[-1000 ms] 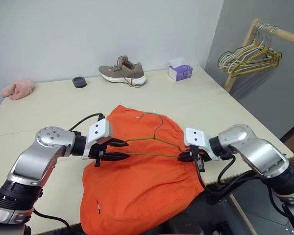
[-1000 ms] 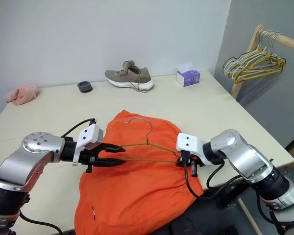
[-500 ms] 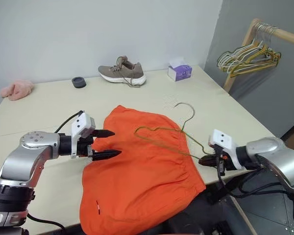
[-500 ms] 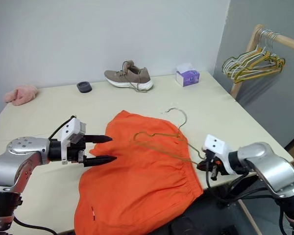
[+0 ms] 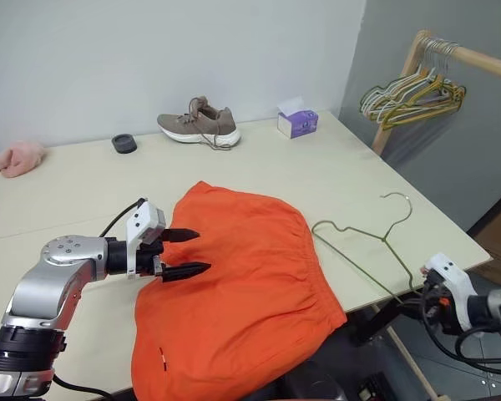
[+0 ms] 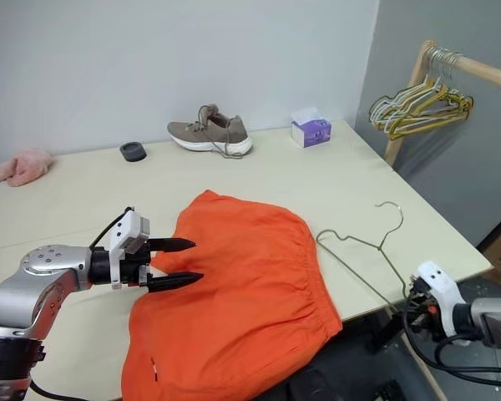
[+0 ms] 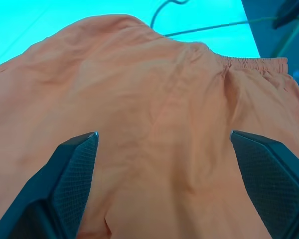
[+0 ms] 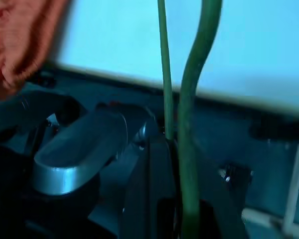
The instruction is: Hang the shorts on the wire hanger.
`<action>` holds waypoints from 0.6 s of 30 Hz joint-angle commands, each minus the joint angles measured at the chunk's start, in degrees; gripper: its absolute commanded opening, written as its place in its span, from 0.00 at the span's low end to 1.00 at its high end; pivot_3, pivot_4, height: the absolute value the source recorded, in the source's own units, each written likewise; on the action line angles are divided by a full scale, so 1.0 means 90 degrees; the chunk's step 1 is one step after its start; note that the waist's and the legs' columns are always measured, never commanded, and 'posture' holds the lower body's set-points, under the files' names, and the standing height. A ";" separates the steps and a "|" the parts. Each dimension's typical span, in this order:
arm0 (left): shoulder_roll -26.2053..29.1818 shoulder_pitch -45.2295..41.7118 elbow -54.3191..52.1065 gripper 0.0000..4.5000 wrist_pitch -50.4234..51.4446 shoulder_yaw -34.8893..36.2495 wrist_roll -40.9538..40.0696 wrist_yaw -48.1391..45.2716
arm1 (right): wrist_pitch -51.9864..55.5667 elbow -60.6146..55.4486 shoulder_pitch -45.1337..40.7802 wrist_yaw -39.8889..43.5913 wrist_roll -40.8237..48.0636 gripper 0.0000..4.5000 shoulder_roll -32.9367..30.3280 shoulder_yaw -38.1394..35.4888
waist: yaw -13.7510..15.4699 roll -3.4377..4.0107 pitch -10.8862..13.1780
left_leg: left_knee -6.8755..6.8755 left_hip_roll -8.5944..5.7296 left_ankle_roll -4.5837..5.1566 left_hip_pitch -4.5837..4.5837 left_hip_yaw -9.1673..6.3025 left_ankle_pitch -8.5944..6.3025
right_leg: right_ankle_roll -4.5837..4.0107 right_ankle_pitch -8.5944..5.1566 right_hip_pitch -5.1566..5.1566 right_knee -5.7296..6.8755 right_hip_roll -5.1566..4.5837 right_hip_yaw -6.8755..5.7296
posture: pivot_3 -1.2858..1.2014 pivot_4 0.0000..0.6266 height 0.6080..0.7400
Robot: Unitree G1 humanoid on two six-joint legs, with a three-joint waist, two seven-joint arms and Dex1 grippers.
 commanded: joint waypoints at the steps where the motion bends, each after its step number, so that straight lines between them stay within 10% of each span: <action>1: 0.0015 -0.0121 -0.0237 0.99 -0.0081 0.0033 -0.0028 0.0032 | 0.0009 -0.0392 0.0254 0.0041 0.0292 0.00 -0.0079 -0.0312 | -0.0045 -0.0001 0.0000 | -0.0001 0.0000 0.0000 0.0000 -0.0001 0.0000 | 0.0000 0.0000 0.0000 0.0000 0.0000 -0.0002 | 0.36 0.00 1.00; 18: 0.0009 -0.0204 0.0021 0.99 -0.0303 0.0125 0.0197 0.0332 | 0.0180 -0.1429 -0.0597 -0.0172 0.1487 0.00 -0.0145 0.0211 | -0.0123 -0.0011 -0.0004 | -0.0007 0.0000 -0.0001 -0.0005 -0.0005 -0.0001 | -0.0002 -0.0007 0.0000 -0.0009 0.0000 -0.0004 | 0.37 0.00 1.00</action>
